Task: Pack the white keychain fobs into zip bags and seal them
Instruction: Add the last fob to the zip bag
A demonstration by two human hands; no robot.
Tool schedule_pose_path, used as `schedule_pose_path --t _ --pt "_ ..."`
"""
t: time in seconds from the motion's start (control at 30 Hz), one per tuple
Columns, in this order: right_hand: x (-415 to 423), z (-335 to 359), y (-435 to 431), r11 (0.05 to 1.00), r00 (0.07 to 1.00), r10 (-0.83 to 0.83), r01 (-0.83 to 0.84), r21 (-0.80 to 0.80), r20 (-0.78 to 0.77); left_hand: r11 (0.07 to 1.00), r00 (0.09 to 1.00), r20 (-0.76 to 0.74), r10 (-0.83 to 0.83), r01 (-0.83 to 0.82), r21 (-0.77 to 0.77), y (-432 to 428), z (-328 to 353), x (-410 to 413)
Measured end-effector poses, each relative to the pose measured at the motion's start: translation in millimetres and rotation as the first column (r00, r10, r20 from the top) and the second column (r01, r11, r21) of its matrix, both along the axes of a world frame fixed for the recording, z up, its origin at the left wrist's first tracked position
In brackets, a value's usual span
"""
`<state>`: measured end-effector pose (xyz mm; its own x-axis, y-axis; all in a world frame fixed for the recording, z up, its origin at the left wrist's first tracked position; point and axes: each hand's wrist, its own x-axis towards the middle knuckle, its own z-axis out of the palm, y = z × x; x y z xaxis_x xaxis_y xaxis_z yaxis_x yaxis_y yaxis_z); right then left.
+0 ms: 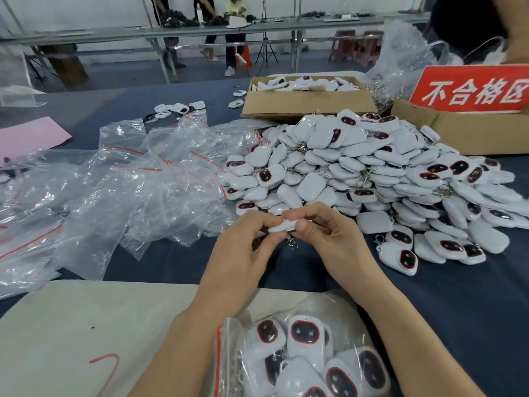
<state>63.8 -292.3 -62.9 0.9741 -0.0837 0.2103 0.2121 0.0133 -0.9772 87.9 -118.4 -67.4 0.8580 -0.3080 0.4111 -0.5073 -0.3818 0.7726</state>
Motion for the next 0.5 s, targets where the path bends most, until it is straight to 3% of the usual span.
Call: schedule_pose_path --t 0.23,0.43,0.5 --pt "-0.4 3.2 2.1 0.998 1.000 0.003 -0.004 0.068 0.007 0.998 1.000 0.024 0.016 -0.015 -0.059 -1.5 5.3 -0.9" --pt "-1.4 2.7 -0.7 0.988 0.994 0.111 -0.110 0.112 -0.009 0.995 0.972 -0.227 -0.057 0.036 -0.095 -1.8 8.6 0.2" --pt "-1.5 1.0 -0.6 0.978 0.984 0.177 -0.176 0.113 0.004 0.995 0.969 -0.246 -0.036 0.014 -0.094 -0.3 9.1 1.7"
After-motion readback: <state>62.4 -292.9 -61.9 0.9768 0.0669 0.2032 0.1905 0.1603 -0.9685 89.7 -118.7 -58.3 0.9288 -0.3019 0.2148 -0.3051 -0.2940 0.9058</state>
